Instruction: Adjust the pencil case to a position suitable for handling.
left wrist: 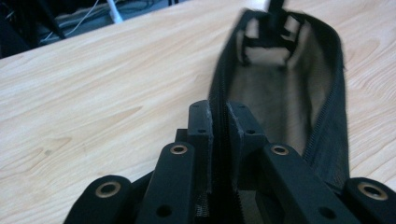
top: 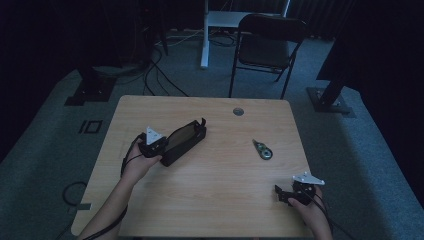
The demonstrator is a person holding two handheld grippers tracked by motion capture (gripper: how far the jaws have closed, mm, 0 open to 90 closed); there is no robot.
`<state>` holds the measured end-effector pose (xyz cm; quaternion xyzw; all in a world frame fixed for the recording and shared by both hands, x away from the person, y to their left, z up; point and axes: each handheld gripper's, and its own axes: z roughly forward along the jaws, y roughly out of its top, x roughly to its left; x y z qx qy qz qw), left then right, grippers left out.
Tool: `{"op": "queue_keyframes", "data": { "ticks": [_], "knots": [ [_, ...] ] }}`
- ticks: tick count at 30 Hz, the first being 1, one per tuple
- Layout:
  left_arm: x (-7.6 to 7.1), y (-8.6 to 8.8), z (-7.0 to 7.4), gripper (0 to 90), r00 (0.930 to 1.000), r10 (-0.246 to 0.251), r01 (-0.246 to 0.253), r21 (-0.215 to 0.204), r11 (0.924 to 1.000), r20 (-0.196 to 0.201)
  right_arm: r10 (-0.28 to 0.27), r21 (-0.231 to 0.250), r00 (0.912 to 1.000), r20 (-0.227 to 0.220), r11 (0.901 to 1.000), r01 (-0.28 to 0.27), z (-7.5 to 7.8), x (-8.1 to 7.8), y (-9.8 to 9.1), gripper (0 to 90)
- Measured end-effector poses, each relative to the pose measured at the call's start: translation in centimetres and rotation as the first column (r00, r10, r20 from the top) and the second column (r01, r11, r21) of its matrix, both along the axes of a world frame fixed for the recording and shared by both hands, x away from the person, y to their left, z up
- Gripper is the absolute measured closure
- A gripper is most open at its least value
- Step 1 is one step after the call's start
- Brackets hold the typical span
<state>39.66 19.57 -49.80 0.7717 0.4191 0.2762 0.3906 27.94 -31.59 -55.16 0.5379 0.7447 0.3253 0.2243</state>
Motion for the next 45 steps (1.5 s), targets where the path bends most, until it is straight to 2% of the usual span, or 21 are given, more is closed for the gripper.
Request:
{"op": "queue_keyframes", "data": {
  "ticks": [4,13,16,24,30,34,40,45],
  "knots": [
    [-0.1,-0.1,0.2,83.4,0.9998,-0.013,0.014,-0.015,0.9998,0.016,0.0,0.0,1.0,0.0,1.0,0.0,0.0,0.0,0.0,12.6],
    [-0.4,-0.8,0.0,84.1,0.9976,-0.058,0.058,-0.015,0.9982,0.039,0.0,0.0,1.0,0.0,1.0,0.0,0.0,0.0,0.0,12.5],
    [-0.6,-1.3,-0.1,84.1,0.9919,-0.114,0.116,-0.031,0.9927,0.054,0.0,0.0,1.0,0.0,1.0,0.0,0.0,0.0,0.0,12.6],
    [-1.1,-2.9,-0.4,84.0,0.9839,-0.169,0.17,-0.008,0.9854,0.059,0.0,0.0,1.0,0.0,1.0,0.0,0.0,0.0,0.0,12.6],
    [-1.4,-4.3,-0.3,84.0,0.9763,-0.207,0.208,-0.011,0.978,0.062,0.0,0.0,1.0,0.0,1.0,0.0,0.0,0.0,0.0,12.6],
    [-1.6,-5.0,-0.2,83.9,0.9688,-0.24,0.241,-0.017,0.9703,0.063,0.0,0.0,1.0,0.0,1.0,0.0,0.0,0.0,0.0,12.5],
    [-2.1,-6.3,-0.2,83.8,0.9528,-0.294,0.296,-0.019,0.9551,0.078,0.0,0.0,1.0,0.0,1.0,0.0,0.0,0.0,0.0,12.6],
    [-2.2,-7.0,-0.2,83.8,0.9463,-0.312,0.315,-0.023,0.9489,0.085,0.0,0.0,1.0,0.0,1.0,0.0,0.0,0.0,0.0,12.6]
  ]
}}
